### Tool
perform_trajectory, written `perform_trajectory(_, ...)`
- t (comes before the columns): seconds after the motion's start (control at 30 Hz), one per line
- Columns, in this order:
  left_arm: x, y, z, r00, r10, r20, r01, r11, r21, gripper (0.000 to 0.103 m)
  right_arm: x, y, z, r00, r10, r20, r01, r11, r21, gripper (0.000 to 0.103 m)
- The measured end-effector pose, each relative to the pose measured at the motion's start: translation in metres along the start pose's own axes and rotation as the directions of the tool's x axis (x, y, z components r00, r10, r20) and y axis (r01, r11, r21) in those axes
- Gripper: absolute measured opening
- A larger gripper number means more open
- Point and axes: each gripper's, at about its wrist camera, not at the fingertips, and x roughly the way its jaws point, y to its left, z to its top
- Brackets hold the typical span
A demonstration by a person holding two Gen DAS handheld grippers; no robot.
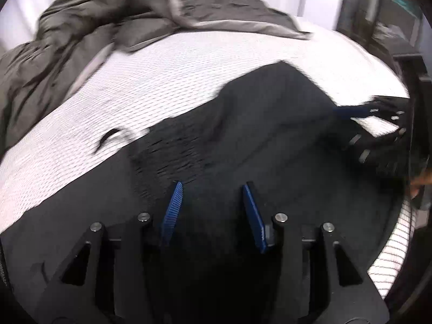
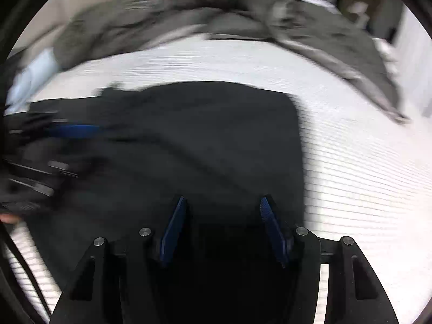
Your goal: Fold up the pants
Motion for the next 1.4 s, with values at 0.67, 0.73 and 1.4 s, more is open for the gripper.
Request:
perform_trajectory(0.67, 0.029, 0.025, 0.031, 1.000, -0.021, 0.009, 0.021, 0.999, -0.030, 0.043, 0.038, 0.031, 0.054, 0.992, 0.127, 0.007, -0.127, 0.992, 0.023, 0.058)
perform_trajectory(0.73, 0.029, 0.029, 0.028, 0.999, -0.030, 0.012, 0.031, 0.998, -0.046, 0.043, 0.035, 0.012, 0.055, 1.000, -0.004, 0.003, 0.004, 0.999, 0.044, 0.059)
perform_trajectory(1.4, 0.027, 0.038, 0.016, 0.999, -0.042, 0.016, 0.044, 0.993, -0.107, 0.046, 0.037, -0.036, 0.058, 0.992, -0.125, -0.023, 0.127, 0.972, 0.198, 0.070)
